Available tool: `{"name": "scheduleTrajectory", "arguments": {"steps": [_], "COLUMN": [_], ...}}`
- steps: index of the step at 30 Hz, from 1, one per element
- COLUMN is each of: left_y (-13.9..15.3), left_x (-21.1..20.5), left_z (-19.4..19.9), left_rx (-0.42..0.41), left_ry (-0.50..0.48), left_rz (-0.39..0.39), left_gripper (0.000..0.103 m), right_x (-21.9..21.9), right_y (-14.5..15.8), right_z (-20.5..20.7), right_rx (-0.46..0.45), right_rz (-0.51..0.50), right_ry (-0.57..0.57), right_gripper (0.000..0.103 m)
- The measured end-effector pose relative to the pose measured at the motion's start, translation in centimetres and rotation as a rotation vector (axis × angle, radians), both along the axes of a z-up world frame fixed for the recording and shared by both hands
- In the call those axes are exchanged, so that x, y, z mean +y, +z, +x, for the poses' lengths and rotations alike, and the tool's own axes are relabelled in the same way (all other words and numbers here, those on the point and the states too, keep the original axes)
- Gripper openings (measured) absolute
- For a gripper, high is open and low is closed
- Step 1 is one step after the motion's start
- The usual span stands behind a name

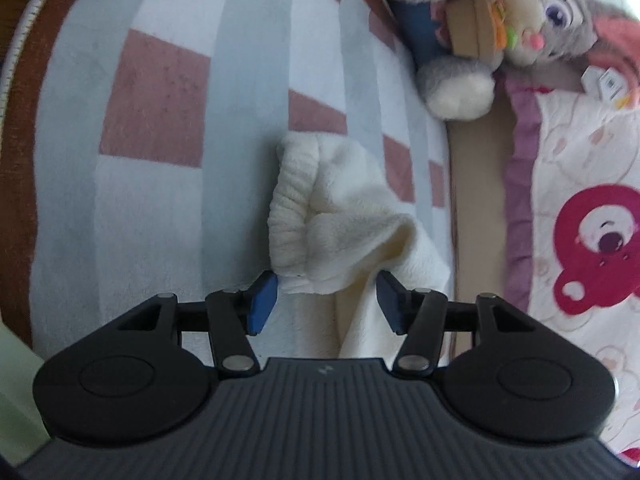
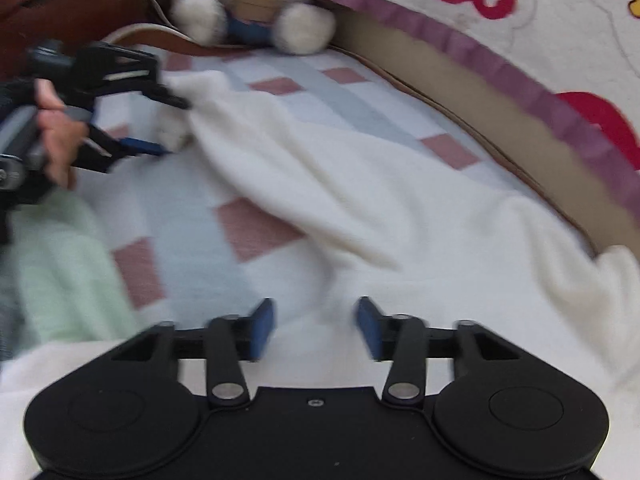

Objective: Fold clothes

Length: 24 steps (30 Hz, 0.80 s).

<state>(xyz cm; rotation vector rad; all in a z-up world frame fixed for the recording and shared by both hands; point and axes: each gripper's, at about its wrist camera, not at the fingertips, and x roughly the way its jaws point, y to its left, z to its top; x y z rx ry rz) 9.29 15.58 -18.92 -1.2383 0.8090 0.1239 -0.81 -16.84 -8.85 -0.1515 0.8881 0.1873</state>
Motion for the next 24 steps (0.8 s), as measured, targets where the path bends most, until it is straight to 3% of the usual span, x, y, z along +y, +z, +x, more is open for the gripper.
{"name": "scheduleTrajectory", "arguments": {"steps": [2, 6, 10, 11, 12, 13, 14, 15, 17, 21, 23, 24], "left_y": [0.3, -0.1, -1.2, -1.0, -0.1, 0.7, 1.9, 3.7, 7.4, 13.4, 14.4, 13.9], "left_x": [0.4, 0.5, -0.2, -0.6, -1.0, -1.3, -1.7, -1.9, -1.2, 3.7, 5.6, 6.6], "left_z": [-0.8, -0.4, 1.3, 1.9, 2.4, 3.0, 3.5, 3.8, 4.6, 5.1, 4.7, 4.6], "left_rx": [-0.047, -0.063, -0.014, -0.017, -0.047, -0.076, -0.115, -0.174, -0.279, -0.383, -0.388, -0.362], "left_ry": [0.049, 0.006, -0.042, -0.050, -0.064, -0.077, -0.094, -0.114, -0.117, -0.018, -0.007, -0.025], "left_rz": [-0.022, -0.022, -0.008, 0.035, 0.123, 0.211, 0.309, 0.421, 0.573, 0.668, 0.728, 0.702], "left_gripper": [0.054, 0.057, 0.059, 0.056, 0.029, 0.012, 0.002, 0.001, 0.000, 0.000, 0.000, 0.000], "right_x": [0.0, -0.4, -2.0, -2.3, -2.6, -2.7, -2.8, -2.9, -3.2, -4.2, -4.1, -3.8], "right_y": [-0.3, -2.1, -3.3, -3.6, -3.7, -3.6, -3.6, -3.5, -3.0, -0.9, -1.1, -1.4], "right_z": [-0.2, 0.9, 1.0, 1.0, 0.9, 0.8, 0.7, 0.6, 0.1, -1.6, -1.4, -1.1], "right_rx": [-0.016, 0.027, 0.036, 0.032, 0.023, 0.009, -0.005, -0.019, -0.055, -0.132, -0.110, -0.088], "right_rz": [-0.017, -0.039, 0.095, 0.127, 0.137, 0.132, 0.127, 0.121, 0.120, 0.176, 0.188, 0.184], "right_ry": [-0.027, -0.074, -0.170, -0.191, -0.200, -0.200, -0.200, -0.201, -0.194, -0.158, -0.166, -0.175], "right_gripper": [0.061, 0.061, 0.061, 0.061, 0.059, 0.046, 0.036, 0.020, 0.014, 0.014, 0.013, 0.013]}}
